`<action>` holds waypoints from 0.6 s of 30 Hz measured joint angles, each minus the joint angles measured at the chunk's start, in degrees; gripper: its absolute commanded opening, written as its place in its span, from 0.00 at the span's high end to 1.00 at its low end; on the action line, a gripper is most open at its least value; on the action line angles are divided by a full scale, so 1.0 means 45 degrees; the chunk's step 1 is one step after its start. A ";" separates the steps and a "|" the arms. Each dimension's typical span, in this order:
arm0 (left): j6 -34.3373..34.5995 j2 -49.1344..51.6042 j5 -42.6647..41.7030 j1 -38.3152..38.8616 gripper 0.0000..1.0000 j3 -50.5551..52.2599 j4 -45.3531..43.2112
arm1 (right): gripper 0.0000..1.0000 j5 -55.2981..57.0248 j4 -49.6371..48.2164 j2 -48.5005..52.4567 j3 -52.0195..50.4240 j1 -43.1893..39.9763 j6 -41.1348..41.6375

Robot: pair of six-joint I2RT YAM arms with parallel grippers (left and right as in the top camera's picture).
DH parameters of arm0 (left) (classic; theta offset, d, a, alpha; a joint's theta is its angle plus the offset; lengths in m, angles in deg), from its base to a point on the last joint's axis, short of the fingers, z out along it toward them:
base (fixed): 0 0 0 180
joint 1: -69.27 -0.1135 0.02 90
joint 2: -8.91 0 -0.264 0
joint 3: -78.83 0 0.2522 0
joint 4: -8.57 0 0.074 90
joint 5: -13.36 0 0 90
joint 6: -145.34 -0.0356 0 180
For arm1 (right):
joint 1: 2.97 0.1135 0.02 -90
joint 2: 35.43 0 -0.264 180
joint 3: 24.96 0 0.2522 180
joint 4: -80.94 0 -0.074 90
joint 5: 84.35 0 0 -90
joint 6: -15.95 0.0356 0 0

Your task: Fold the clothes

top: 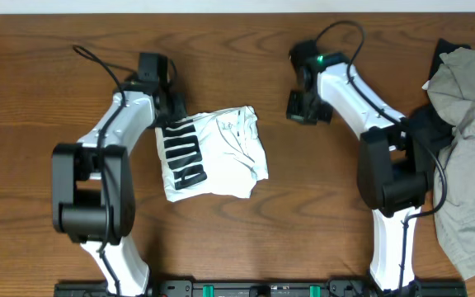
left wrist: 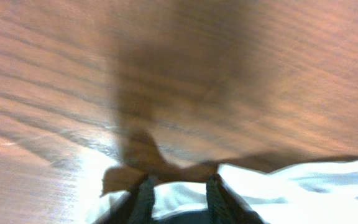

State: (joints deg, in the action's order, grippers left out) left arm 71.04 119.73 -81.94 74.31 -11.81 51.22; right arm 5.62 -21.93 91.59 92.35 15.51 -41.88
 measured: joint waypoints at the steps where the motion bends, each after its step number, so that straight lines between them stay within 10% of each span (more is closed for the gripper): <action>1: 0.0015 -0.0350 0.0029 0.0000 0.43 -0.0296 0.0287 | 0.99 -0.0015 0.0384 -0.0010 0.0495 0.0005 -0.0126; 7: 0.0291 -0.2715 0.0151 0.0024 0.43 -0.1311 0.2875 | 0.99 -0.1826 0.1064 -0.0597 0.1637 0.0578 -0.1642; 14: 0.1535 -0.3036 -0.0432 0.0019 0.90 -0.0918 0.6431 | 0.99 -0.3900 -0.0495 -0.0690 0.1316 0.2385 -0.2458; 18: 0.1729 -0.2977 -0.1316 0.0058 0.94 0.0549 0.5994 | 0.99 -0.4828 -0.1681 -0.0690 0.1054 0.3215 -0.2608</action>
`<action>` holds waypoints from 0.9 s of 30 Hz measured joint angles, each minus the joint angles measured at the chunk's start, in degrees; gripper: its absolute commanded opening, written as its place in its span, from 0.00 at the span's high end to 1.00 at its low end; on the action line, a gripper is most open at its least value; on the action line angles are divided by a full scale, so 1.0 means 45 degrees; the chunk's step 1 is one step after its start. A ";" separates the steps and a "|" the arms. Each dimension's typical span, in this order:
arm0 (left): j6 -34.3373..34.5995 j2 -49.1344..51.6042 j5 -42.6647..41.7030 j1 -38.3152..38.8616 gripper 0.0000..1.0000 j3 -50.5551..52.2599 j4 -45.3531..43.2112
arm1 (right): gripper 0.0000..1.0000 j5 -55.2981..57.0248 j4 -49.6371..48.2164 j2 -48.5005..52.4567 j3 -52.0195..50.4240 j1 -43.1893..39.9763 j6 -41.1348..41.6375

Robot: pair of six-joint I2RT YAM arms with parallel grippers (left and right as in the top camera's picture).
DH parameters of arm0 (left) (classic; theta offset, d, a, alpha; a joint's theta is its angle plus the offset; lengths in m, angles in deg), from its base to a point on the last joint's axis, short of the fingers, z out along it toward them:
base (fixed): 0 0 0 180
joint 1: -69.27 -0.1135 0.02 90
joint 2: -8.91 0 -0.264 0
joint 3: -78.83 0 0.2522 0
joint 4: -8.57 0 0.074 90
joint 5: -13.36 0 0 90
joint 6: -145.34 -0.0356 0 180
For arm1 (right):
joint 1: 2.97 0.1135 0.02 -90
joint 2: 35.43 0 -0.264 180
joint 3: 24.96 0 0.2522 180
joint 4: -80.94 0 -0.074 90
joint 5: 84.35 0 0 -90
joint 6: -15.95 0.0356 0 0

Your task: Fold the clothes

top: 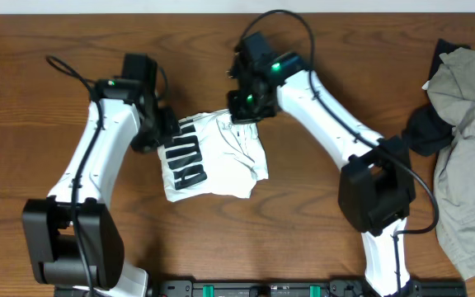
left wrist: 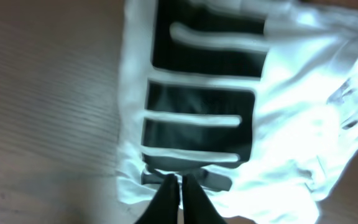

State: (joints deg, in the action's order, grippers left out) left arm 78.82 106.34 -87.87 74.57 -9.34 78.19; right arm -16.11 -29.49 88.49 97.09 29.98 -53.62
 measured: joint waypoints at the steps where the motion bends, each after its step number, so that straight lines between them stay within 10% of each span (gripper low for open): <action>1: 0.0034 0.0000 -0.0228 0.0024 0.94 0.0505 -0.0350 | 0.99 -0.0165 -0.0141 0.0000 -0.0015 0.0141 0.0000; 12: 0.0160 0.0083 -0.2861 0.0379 0.94 0.4741 -0.4964 | 0.99 -0.0758 -0.0432 0.0899 -0.0019 0.0593 0.0034; 27: 0.0452 0.0087 -0.1564 0.0126 0.94 0.4998 -0.3823 | 0.99 0.0699 0.0374 0.2565 -0.0058 0.0423 0.0709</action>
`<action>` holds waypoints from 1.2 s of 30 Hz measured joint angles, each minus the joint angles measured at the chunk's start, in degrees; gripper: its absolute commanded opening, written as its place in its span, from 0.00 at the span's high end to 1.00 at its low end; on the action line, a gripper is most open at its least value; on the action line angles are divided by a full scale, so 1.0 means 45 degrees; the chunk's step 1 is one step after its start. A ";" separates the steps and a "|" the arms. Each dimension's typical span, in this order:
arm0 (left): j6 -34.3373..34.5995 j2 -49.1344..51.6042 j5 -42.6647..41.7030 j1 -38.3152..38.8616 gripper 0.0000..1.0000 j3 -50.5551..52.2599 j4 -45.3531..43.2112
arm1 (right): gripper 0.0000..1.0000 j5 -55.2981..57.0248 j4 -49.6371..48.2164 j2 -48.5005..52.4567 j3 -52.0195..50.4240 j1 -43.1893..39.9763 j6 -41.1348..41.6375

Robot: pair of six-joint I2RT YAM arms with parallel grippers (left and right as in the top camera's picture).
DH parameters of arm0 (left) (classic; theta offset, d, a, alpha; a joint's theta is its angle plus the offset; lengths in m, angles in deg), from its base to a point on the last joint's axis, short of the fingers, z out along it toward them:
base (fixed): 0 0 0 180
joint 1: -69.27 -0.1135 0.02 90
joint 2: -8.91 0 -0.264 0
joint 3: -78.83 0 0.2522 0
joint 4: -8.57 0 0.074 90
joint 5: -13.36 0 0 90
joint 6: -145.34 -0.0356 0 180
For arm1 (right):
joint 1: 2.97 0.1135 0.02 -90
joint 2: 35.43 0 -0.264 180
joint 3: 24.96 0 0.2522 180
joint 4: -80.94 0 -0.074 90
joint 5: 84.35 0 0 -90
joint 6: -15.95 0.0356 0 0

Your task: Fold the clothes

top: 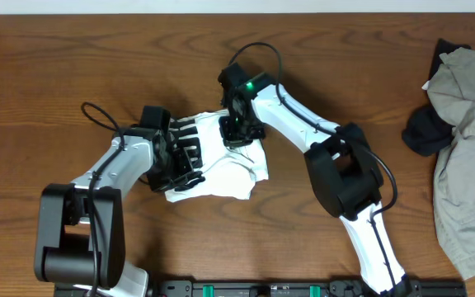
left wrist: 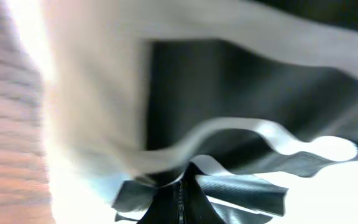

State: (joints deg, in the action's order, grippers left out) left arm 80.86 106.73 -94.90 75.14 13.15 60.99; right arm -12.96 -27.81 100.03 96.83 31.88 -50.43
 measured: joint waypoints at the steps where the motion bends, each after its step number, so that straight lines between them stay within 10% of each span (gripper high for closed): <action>1: 0.0000 0.0005 0.0073 -0.0083 0.94 0.0000 0.0024 | 0.99 0.0015 0.0058 0.0000 0.0005 -0.0087 0.0019; 27: -0.0068 -0.2268 0.0573 -0.1010 0.83 -0.1161 0.1797 | 0.99 0.0631 0.1209 -0.0185 0.0879 -0.0923 0.0141; 32: -0.0117 -0.2210 0.0515 -0.1010 0.43 -0.1161 0.1282 | 0.65 0.0005 0.1166 -0.1151 0.1083 -0.0840 -0.0330; 36: -0.0117 -0.2001 0.0476 -0.1010 0.10 -0.1166 0.1171 | 0.61 -0.0257 0.1180 -0.1676 0.1292 -0.0452 -0.0845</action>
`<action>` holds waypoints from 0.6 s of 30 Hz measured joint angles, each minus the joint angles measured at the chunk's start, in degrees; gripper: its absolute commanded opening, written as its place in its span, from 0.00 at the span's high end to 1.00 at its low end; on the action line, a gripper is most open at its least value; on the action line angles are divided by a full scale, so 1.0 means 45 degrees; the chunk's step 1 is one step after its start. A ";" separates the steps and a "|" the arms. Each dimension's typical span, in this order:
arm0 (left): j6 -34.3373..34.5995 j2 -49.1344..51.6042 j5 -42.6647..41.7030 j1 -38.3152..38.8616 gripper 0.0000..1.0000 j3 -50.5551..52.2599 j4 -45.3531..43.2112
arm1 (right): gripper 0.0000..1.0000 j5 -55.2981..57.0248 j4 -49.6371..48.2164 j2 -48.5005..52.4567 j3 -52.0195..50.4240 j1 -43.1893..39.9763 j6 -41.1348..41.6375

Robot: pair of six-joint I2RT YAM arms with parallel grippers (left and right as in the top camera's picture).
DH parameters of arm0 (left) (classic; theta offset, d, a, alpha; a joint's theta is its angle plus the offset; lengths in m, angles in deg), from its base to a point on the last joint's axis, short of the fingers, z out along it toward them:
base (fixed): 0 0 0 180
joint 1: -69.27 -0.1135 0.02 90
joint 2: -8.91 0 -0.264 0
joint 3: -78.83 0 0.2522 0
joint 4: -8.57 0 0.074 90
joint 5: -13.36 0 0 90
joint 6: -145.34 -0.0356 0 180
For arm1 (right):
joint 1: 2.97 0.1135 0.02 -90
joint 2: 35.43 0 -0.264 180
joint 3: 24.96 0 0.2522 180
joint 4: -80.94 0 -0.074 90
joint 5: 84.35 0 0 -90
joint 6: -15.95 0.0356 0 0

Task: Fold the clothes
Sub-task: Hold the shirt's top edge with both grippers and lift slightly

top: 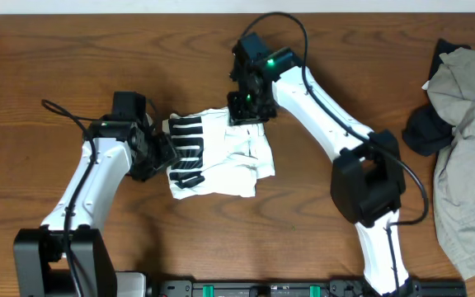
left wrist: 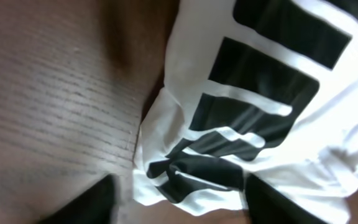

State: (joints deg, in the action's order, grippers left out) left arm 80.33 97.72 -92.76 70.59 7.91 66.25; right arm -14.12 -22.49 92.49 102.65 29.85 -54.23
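Note:
A white shirt with black lettering lies crumpled and partly folded at the table's middle. In the left wrist view its printed left edge is bunched and creased. My left gripper sits just left of that edge and low over the wood. It is open, its dark fingers spread wide to either side of the shirt's hem and holding nothing. My right gripper is at the shirt's top edge, pointing down onto the cloth. Its jaws are hidden from above.
A pile of grey-khaki clothes lies at the table's right edge, with a dark garment beside it. The brown wooden table runs all round the shirt. The right arm spans from the front right to the shirt's top.
My left gripper was shut on the shirt's printed edge. Now it is open and set back to the left. My right gripper has shifted from the shirt's upper middle to its top edge.
First my left gripper was at the shirt's upper left corner, with the right arm off to the right. Then the left was shut at the left edge and the right had reached the top corner. Later both were on the cloth. Now the left has let go.

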 measured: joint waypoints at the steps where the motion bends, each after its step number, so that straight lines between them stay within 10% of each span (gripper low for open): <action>1: -0.0015 0.0049 0.0005 0.0000 0.06 0.0000 -0.0005 | 0.61 -0.0053 0.0000 -0.0024 0.0000 0.0165 -0.0092; 18: 0.0063 0.0155 0.0627 -0.0010 0.02 0.0000 -0.0068 | 0.70 0.0364 0.0534 0.0899 -0.0078 0.1137 -0.0345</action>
State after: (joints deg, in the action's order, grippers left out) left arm 80.62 98.42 -89.94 70.55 7.91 65.95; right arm -12.48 -20.09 96.53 102.30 34.96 -55.78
